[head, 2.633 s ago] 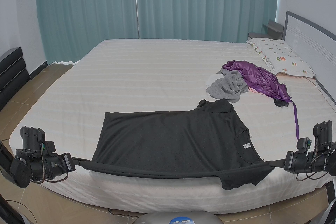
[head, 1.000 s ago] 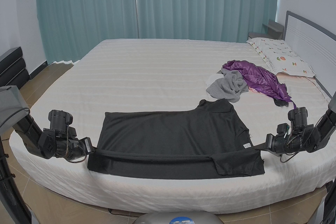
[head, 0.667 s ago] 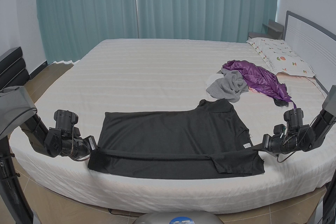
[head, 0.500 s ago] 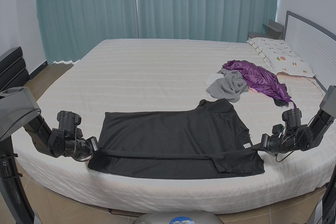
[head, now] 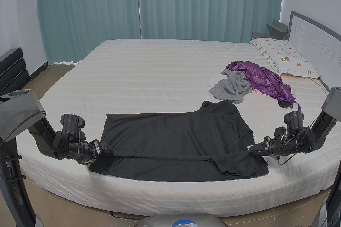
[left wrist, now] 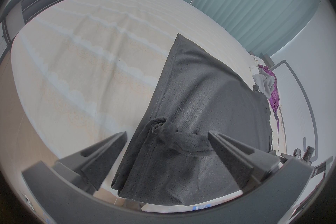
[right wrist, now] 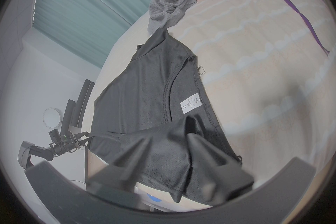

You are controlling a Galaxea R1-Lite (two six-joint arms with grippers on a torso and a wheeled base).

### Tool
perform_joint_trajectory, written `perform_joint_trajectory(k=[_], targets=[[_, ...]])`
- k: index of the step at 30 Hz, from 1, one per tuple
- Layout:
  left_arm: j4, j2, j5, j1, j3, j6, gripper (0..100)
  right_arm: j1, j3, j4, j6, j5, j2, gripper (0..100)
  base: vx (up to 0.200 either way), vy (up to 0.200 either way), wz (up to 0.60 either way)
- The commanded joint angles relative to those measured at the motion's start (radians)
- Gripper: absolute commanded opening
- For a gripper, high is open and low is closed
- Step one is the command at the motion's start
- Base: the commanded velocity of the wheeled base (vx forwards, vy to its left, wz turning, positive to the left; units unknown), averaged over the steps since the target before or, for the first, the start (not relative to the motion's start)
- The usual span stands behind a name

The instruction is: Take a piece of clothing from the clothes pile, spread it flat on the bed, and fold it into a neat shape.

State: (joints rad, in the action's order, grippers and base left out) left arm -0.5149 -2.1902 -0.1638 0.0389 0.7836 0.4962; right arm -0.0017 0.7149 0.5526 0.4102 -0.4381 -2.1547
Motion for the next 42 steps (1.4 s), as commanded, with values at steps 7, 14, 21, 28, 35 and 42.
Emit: perform_joint_trajectory(k=[7, 14, 21, 28, 35, 42], targets=[[0.004, 0.093, -0.002, -0.008, -0.026, 0.061, 100, -0.001, -0.058, 0.003, 0.071, -0.011, 0.137, 100, 0.0, 0.0, 0.0], [-0.005, 0.26, -0.016, -0.01, -0.119, 0.15, 100, 0.012, -0.226, 0.168, 0.167, -0.01, 0.283, 100, 0.0, 0.0, 0.0], [-0.017, 0.366, -0.017, -0.007, -0.225, 0.193, 100, 0.017, -0.396, 0.349, 0.289, -0.011, 0.337, 100, 0.057, 0.0, 0.0], [-0.019, 0.385, -0.023, -0.004, -0.261, 0.217, 100, 0.022, -0.494, 0.518, 0.369, -0.011, 0.314, 100, 0.2, 0.0, 0.0], [-0.019, 0.372, -0.028, -0.004, -0.262, 0.22, 100, 0.014, -0.515, 0.532, 0.391, -0.014, 0.311, 100, 0.114, 0.0, 0.0], [-0.019, 0.349, -0.028, -0.002, -0.254, 0.248, 100, 0.014, -0.525, 0.532, 0.389, -0.016, 0.295, 100, 0.0, 0.0, 0.0]])
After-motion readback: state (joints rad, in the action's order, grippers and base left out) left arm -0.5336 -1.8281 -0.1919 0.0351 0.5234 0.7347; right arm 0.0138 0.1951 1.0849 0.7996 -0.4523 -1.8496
